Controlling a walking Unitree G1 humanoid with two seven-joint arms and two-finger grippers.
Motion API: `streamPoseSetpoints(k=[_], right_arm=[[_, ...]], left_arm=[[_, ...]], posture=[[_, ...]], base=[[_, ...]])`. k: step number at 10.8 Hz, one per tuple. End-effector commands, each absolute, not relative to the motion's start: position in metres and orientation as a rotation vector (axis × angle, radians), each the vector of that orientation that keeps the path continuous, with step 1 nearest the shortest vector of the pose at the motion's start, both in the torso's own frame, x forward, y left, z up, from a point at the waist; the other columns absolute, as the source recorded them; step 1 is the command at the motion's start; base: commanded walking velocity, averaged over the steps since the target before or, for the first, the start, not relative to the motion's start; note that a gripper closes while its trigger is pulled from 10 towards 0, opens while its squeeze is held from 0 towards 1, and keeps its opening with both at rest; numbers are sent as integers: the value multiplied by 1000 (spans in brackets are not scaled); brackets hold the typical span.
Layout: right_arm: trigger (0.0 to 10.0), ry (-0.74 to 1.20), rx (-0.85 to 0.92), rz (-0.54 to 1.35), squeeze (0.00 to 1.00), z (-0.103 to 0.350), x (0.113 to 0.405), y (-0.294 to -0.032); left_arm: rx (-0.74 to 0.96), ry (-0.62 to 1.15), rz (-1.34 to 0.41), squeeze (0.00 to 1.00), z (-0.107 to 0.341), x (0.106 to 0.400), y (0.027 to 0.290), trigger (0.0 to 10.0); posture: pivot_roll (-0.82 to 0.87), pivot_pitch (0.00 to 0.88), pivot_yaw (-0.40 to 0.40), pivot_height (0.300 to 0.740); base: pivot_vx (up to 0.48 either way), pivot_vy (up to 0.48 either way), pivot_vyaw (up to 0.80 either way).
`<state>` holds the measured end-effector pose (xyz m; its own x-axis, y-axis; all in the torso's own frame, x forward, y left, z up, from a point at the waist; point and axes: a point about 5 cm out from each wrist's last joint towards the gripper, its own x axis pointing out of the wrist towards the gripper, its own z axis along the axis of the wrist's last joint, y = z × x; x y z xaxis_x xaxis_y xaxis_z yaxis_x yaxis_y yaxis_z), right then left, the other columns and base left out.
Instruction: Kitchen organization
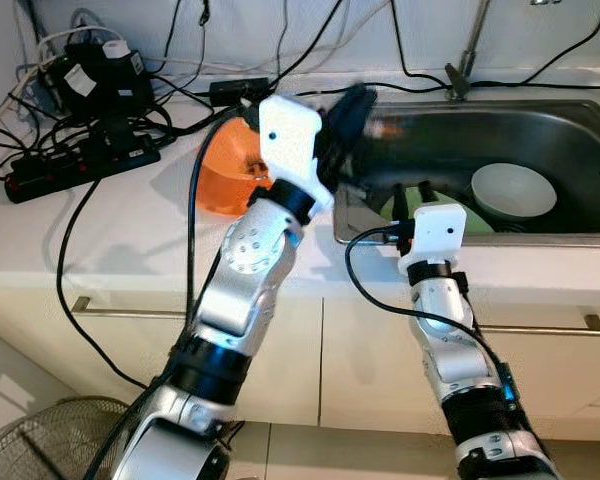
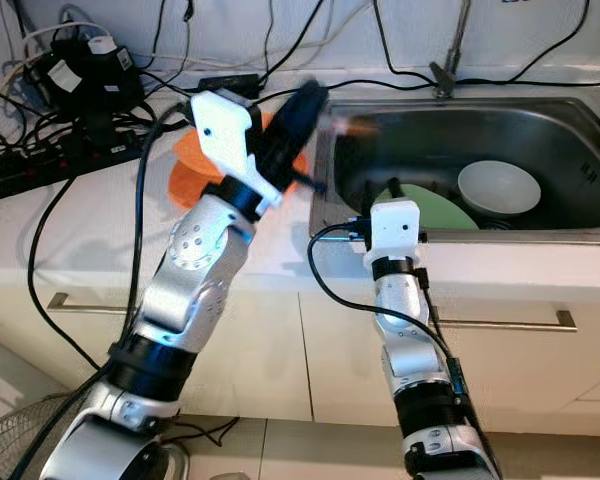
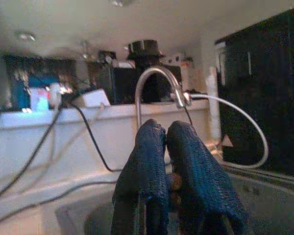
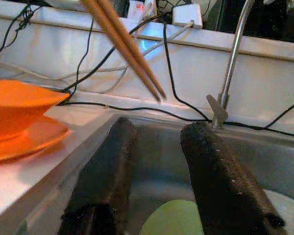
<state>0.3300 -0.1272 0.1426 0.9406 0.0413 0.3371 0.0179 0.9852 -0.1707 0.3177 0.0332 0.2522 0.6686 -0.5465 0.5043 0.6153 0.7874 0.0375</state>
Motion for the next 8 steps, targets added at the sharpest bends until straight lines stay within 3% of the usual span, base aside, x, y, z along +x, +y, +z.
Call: streamPoseSetpoints(k=[1,5,6,8], right_arm=[[10000,-365,-173,13,1000,149,333,-123],[10000,-373,-177,20,1000,151,334,-120],[10000,-369,-182,16,0,151,334,-119],[10000,-372,-179,15,0,152,335,-118]], left_arm=[[-153,-502,-684,0,251,315,34,10000],[-157,-441,-743,0,247,311,28,10000],[-155,-431,-748,0,247,311,28,10000],[-139,-410,-771,0,244,309,26,10000]], posture=[[60,0,72,740],[61,0,71,740],[61,0,72,740],[62,0,73,740]], base=[[0,0,0],[0,0,0],[0,0,0],[0,0,0]])
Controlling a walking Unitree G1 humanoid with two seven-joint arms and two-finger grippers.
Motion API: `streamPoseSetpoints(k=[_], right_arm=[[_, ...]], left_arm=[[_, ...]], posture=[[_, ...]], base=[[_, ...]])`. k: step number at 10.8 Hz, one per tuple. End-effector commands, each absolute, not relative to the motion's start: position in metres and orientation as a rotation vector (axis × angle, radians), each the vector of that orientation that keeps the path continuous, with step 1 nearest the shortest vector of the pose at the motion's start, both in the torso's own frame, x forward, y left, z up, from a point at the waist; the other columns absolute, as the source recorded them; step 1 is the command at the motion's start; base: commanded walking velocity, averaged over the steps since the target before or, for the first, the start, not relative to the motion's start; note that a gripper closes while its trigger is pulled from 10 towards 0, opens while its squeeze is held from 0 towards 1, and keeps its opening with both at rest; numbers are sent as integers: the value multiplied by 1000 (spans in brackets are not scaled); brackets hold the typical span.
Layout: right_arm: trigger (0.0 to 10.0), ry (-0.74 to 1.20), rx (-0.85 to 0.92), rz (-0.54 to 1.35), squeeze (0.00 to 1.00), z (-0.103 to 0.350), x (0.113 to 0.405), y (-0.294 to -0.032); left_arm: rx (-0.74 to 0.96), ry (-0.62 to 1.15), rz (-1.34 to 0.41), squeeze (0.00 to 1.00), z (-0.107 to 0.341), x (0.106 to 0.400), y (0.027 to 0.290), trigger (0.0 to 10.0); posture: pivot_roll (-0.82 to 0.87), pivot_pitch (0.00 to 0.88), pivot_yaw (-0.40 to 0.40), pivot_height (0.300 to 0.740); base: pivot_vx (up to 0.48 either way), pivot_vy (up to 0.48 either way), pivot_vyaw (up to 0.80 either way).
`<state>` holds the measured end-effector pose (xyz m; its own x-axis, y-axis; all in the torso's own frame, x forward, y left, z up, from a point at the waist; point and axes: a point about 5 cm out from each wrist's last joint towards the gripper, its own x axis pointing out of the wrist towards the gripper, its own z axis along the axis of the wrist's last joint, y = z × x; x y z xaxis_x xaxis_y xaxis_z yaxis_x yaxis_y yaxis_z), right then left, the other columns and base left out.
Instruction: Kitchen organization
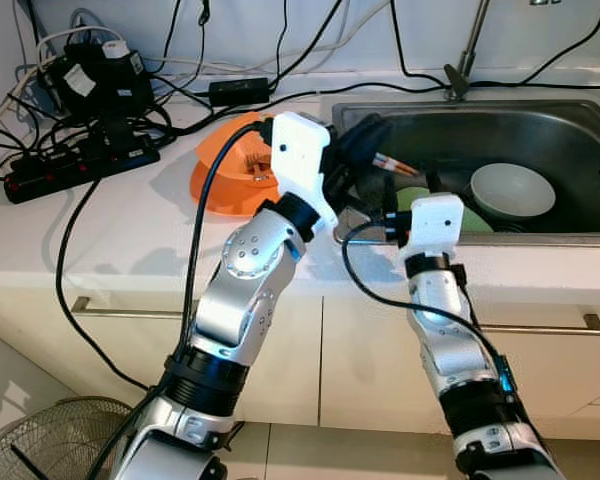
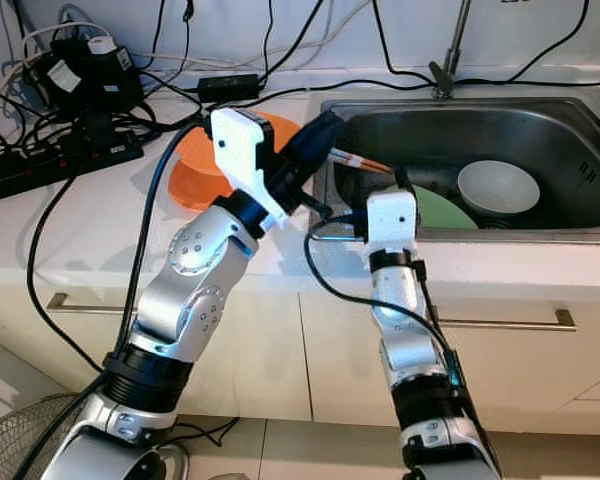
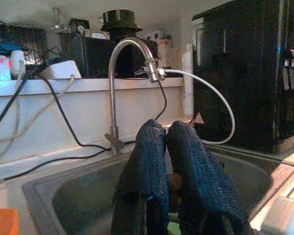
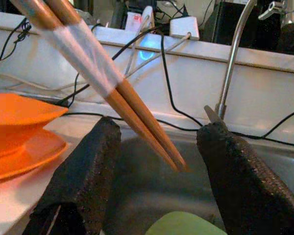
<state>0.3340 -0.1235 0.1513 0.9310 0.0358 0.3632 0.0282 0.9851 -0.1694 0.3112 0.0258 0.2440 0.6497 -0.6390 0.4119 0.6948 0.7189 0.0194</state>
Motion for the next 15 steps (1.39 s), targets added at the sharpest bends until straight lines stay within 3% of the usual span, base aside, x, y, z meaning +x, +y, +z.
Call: streamPoseSetpoints(k=[1,5,7,15], right_arm=[[10000,-374,-178,13,0,153,335,-118],[10000,-376,-178,8,0,154,337,-119],[0,-382,-175,18,0,155,338,-118],[0,-379,-171,25,0,154,337,-116]], left_arm=[[-127,-391,-789,0,241,309,25,10000],[-112,-354,-831,0,235,307,22,10000],[-107,-351,-837,0,234,306,21,10000],[-70,-371,-739,0,236,315,28,10000]], posture=[[61,0,74,740],[64,0,72,740],[63,0,71,740],[61,0,72,740]], base=[[0,0,0],[0,0,0],[0,0,0],[0,0,0]])
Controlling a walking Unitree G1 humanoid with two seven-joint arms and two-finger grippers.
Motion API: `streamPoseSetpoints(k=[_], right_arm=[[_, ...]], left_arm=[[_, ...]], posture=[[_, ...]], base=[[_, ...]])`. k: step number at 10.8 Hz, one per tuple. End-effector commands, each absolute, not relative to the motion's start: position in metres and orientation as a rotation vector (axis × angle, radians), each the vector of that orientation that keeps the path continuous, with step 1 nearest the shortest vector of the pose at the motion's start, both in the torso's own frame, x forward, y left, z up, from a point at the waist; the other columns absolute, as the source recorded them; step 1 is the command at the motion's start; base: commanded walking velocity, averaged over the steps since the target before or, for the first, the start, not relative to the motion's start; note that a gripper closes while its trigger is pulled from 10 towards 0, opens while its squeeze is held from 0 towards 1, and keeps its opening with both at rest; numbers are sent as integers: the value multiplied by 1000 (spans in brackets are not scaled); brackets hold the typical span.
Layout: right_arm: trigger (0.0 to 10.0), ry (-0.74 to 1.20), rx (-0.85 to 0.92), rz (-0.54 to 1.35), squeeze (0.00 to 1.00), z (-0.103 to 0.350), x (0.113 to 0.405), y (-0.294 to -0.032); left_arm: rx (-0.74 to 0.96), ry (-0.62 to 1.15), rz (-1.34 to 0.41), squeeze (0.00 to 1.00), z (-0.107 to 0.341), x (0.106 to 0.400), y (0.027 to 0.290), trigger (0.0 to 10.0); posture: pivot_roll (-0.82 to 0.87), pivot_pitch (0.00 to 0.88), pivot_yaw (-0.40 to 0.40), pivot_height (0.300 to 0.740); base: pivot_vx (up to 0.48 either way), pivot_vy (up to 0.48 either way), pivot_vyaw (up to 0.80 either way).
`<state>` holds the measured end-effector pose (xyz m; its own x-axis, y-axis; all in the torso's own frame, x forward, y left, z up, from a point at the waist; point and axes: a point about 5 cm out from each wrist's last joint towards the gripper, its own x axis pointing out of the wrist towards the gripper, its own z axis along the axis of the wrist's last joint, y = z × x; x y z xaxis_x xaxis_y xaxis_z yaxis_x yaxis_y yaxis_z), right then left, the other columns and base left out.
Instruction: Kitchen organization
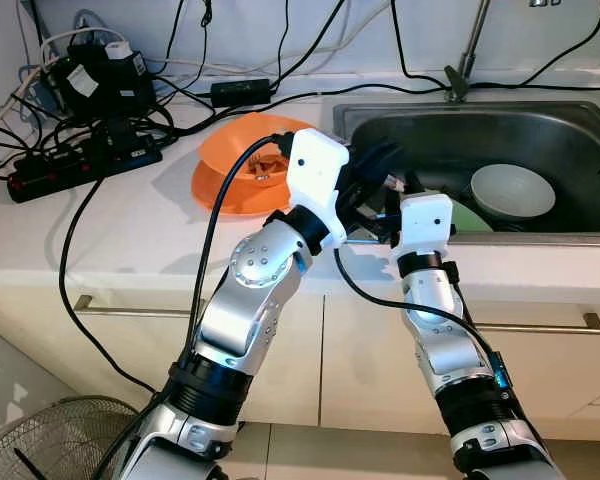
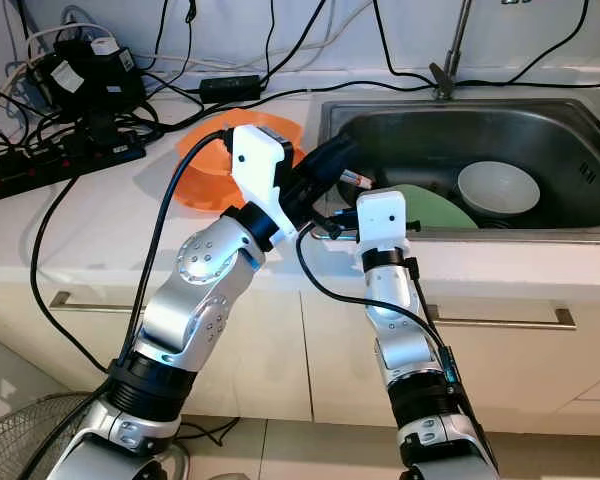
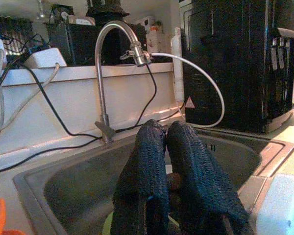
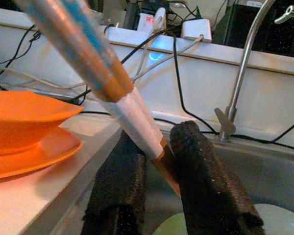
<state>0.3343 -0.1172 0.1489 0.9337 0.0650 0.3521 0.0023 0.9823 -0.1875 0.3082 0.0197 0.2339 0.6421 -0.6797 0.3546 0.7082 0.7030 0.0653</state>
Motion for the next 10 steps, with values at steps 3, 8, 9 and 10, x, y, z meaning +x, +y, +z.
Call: streamPoseSetpoints(k=[3,8,9,10], right_arm=[[0,-378,-170,27,0,154,337,-116],[0,-384,-178,13,0,157,340,-121],[0,-387,-182,3,0,159,342,-124],[0,-401,-198,-21,0,165,347,-133]], left_arm=[[-72,-365,-693,1000,235,320,32,10000],[-172,-399,-704,1000,245,316,35,10000],[-192,-409,-702,1000,247,315,37,10000],[-216,-430,-681,0,248,312,44,10000]], posture=[[62,0,72,740],[64,0,66,740],[65,0,66,740],[65,0,67,740]], base=[[0,0,0],[0,0,0],[0,0,0],[0,0,0]])
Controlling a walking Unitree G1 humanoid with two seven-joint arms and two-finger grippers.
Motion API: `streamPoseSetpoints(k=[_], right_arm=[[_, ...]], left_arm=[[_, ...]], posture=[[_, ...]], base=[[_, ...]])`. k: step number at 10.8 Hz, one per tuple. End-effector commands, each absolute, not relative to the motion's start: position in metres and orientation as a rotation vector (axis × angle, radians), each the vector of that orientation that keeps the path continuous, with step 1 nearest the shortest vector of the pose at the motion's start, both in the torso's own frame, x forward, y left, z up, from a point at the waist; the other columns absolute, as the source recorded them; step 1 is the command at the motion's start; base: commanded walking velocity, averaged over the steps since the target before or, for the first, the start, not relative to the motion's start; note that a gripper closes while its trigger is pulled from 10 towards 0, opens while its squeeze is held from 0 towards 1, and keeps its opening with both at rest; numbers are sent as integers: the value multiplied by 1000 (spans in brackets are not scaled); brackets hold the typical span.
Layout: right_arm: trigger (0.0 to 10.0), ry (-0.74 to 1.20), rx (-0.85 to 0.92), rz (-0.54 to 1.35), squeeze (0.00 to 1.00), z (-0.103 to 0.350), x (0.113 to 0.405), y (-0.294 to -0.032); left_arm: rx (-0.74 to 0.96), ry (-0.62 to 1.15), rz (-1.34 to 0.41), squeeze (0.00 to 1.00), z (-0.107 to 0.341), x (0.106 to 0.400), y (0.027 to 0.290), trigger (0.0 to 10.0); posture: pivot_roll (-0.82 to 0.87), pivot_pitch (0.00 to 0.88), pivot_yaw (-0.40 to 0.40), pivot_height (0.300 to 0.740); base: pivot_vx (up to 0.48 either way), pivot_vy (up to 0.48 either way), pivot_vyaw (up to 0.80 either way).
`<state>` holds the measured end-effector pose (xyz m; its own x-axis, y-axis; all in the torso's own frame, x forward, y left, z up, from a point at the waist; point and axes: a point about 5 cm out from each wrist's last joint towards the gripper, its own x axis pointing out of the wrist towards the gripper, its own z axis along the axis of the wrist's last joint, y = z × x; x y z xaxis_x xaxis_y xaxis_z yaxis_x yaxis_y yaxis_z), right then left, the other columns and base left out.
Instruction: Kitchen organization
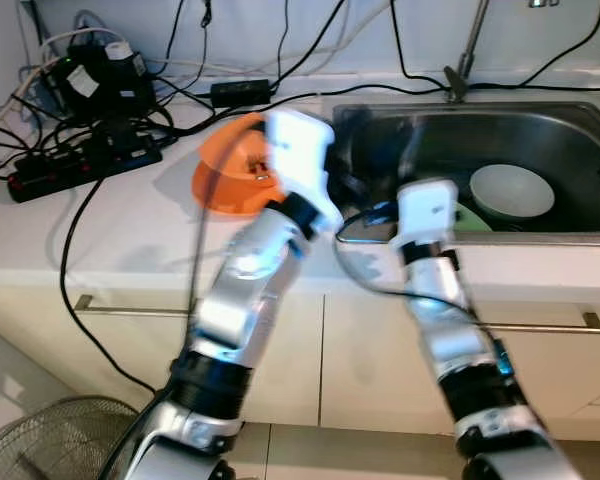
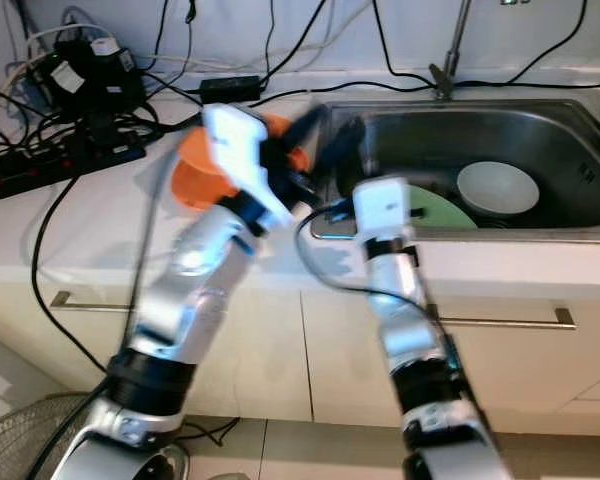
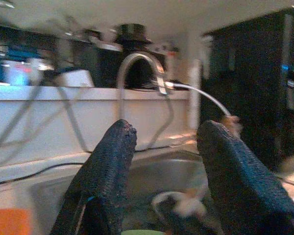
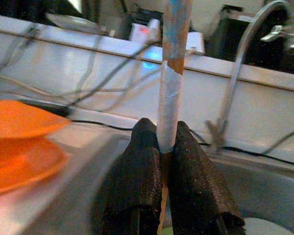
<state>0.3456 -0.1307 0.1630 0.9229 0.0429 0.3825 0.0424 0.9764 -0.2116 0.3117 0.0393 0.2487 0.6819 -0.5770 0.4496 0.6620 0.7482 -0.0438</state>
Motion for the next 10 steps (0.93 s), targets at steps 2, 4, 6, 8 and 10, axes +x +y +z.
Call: streamPoseSetpoints(k=[2,4,6,8,10], right_arm=[[0,-409,-209,-52,0,174,355,-143],[3608,-392,-226,-90,0,178,364,-153],[10000,-377,-216,-107,0,180,368,-158],[10000,-374,-201,-100,0,183,373,-160],[10000,-359,-211,-78,0,183,377,-158]], left_arm=[[-240,-406,-655,0,243,312,55,10000],[-218,-355,-622,0,229,309,67,10000],[-145,-280,-623,0,210,304,75,10000],[-43,-194,-650,0,191,297,74,10000],[-16,-138,-667,0,177,293,72,10000]], posture=[[69,0,65,740],[78,0,63,740],[83,0,59,740],[92,0,49,740],[106,0,42,740]], base=[[0,0,0],[0,0,0],[0,0,0],[0,0,0],[0,0,0]])
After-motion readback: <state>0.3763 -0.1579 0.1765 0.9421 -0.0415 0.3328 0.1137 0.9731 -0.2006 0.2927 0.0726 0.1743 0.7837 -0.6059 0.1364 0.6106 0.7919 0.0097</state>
